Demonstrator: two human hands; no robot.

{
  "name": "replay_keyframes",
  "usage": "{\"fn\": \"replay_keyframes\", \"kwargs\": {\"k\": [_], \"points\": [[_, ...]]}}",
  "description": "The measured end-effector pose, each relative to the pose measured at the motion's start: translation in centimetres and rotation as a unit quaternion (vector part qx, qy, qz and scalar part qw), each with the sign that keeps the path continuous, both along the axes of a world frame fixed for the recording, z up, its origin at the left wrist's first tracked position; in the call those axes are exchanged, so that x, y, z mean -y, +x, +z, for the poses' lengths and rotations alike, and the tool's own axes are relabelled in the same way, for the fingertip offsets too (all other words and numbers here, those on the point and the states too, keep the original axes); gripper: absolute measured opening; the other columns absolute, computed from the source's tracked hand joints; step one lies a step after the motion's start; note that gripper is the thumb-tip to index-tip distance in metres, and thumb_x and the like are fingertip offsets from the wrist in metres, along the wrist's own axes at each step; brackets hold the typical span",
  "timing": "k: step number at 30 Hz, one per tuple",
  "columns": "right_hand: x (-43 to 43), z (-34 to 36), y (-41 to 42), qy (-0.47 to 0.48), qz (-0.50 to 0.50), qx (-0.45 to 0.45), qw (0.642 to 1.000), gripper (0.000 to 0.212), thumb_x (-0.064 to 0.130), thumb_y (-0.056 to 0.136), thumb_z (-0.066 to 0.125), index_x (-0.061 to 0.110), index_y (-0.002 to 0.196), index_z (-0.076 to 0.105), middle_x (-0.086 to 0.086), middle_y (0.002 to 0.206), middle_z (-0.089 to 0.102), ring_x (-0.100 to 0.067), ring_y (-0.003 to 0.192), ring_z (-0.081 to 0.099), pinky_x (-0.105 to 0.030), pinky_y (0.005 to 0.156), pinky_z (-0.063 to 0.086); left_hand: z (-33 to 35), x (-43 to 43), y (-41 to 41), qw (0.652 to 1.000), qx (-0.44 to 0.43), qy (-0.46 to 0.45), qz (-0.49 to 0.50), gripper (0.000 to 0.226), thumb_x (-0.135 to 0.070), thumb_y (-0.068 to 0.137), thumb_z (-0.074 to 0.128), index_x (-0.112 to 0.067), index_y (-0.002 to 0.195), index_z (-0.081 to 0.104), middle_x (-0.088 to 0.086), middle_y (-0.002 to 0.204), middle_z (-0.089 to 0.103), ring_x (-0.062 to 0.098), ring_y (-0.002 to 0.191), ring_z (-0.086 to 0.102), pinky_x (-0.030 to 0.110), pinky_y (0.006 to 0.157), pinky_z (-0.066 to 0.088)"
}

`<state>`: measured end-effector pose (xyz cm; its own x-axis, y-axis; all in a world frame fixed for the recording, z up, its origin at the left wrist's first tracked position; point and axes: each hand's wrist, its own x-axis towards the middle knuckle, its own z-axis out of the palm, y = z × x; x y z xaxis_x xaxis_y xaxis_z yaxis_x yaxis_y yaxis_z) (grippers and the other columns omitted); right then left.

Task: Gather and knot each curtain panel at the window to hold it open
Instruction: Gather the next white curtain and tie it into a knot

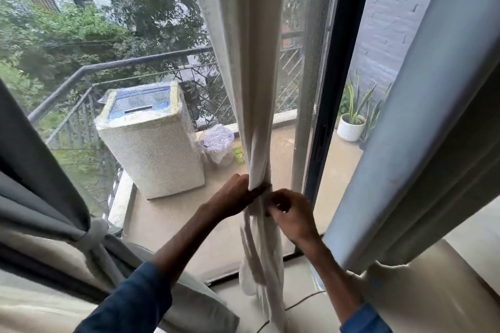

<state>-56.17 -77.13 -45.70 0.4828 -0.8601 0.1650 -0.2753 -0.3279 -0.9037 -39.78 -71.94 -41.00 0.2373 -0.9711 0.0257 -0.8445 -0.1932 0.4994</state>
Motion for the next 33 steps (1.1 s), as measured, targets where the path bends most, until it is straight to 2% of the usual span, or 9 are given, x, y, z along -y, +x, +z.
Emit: {"fn": "replay_keyframes", "kwargs": {"k": [5,9,11,15,19,22,25,29,33], "points": [[-2.0,0.2,0.7,0.019,0.039,-0.050,0.998,0.030,0.050,0.074,0.084,0.022,0.083,0.077,0.013,0.077,0.076,0.004,0.072,0.070,-0.020,0.068,0.055,-1.0,0.5,0.6,1.000,-0.012,-0.009,0.022,0.060,-0.068,0.092,0.039,-0.011,0.087,0.057,0.009,0.081,0.063,0.026,0.071,0.058,0.045,0.066,0.049],[-2.4,0.0,1.2,0.019,0.009,-0.068,0.997,0.053,0.060,0.057,0.090,0.023,0.089,0.072,0.011,0.078,0.075,0.002,0.071,0.069,-0.017,0.067,0.054,-1.0,0.8,0.6,0.998,-0.020,-0.028,0.053,0.046,-0.050,0.098,0.048,-0.007,0.091,0.061,0.011,0.080,0.066,0.026,0.068,0.062,0.045,0.063,0.052],[-3.1,-0.3,1.5,0.044,0.012,-0.069,0.997,0.059,0.065,0.053,0.089,0.024,0.091,0.069,0.010,0.076,0.075,0.001,0.071,0.070,-0.018,0.067,0.055,-1.4,1.1,0.8,0.996,-0.028,-0.031,0.078,0.052,-0.057,0.093,0.044,-0.008,0.090,0.061,0.011,0.080,0.066,0.026,0.067,0.064,0.045,0.061,0.054],[-3.9,-0.7,2.2,0.044,-0.014,-0.064,0.997,0.032,0.038,0.067,0.091,0.027,0.088,0.069,0.011,0.071,0.072,0.003,0.065,0.067,-0.015,0.068,0.049,-2.5,1.8,1.4,0.994,-0.012,-0.026,0.101,0.060,-0.064,0.088,0.039,-0.008,0.089,0.059,0.012,0.079,0.065,0.028,0.068,0.064,0.042,0.059,0.053],[-3.6,-0.9,1.8,0.042,-0.022,-0.088,0.995,0.018,0.035,0.074,0.086,0.025,0.083,0.073,0.011,0.071,0.072,0.000,0.067,0.066,-0.018,0.069,0.048,-1.4,1.4,0.9,0.994,0.008,-0.014,0.108,0.051,-0.058,0.093,0.040,-0.010,0.087,0.057,0.009,0.071,0.065,0.026,0.060,0.067,0.038,0.054,0.055],[-4.4,-0.9,2.0,-0.009,0.034,-0.098,0.995,0.038,0.032,0.079,0.076,0.025,0.052,0.051,0.009,0.047,0.052,-0.003,0.049,0.052,-0.017,0.053,0.036,-0.7,1.3,0.5,0.986,0.121,0.016,0.115,0.043,-0.049,0.099,0.043,-0.010,0.092,0.059,0.009,0.077,0.068,0.030,0.066,0.068,0.036,0.055,0.053],[-5.1,0.2,2.4,-0.070,0.026,-0.052,0.996,0.037,0.031,0.082,0.065,0.010,0.058,0.048,-0.002,0.049,0.044,-0.020,0.049,0.043,-0.033,0.051,0.035,-1.0,1.7,0.6,0.979,0.178,0.031,0.092,0.047,-0.051,0.100,0.039,-0.009,0.098,0.060,0.017,0.090,0.067,0.038,0.082,0.066,0.041,0.065,0.053],[-3.7,1.3,1.9,-0.106,0.029,-0.005,0.994,0.037,0.024,0.085,0.069,0.008,0.057,0.049,0.002,0.050,0.039,-0.010,0.051,0.036,-0.027,0.050,0.029,-1.2,2.0,1.2,0.997,0.055,0.043,0.033,0.044,-0.047,0.102,0.040,-0.009,0.099,0.060,0.016,0.093,0.067,0.036,0.086,0.066,0.043,0.074,0.052],[-1.3,0.7,0.1,-0.136,0.036,-0.019,0.990,0.035,0.039,0.087,0.066,0.010,0.070,0.071,0.000,0.061,0.057,-0.014,0.056,0.053,-0.032,0.054,0.043,-1.3,1.6,2.0,0.989,-0.144,0.018,0.024,0.040,-0.043,0.099,0.054,-0.006,0.106,0.064,0.011,0.098,0.070,0.027,0.073,0.073,0.041,0.057,0.061]]}}
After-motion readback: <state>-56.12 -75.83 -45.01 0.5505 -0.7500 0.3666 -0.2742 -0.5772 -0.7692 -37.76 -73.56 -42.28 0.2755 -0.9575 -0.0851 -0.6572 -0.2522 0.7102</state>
